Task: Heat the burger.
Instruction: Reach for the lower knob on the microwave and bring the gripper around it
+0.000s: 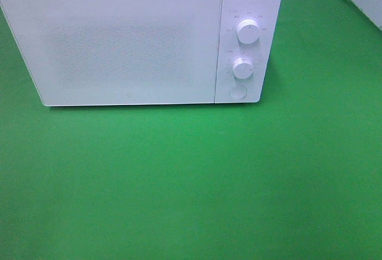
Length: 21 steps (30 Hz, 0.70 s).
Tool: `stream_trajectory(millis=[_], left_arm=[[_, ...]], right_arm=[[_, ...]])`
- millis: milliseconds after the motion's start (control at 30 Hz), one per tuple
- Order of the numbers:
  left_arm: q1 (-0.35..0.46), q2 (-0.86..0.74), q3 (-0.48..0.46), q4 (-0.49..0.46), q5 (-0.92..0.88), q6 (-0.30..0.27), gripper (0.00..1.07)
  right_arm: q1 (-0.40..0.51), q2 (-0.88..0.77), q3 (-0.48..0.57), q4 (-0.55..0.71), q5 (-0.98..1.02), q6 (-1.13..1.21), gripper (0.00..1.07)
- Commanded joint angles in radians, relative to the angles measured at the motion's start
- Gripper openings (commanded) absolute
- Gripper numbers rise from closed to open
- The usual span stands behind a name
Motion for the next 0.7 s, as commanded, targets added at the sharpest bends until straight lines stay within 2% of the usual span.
stream_trajectory(millis=[33,700], left_arm=[[0.0,-0.024,0.003,-0.006,-0.011,-0.002,1.0],[0.0,-0.024,0.003,-0.009,-0.011,-0.002,1.0]], right_arm=[[-0.007,-0.024,0.005,0.002,-0.01,-0.003,0.73],[-0.007,-0.024,0.005,0.003,-0.01,-0.003,0.73]])
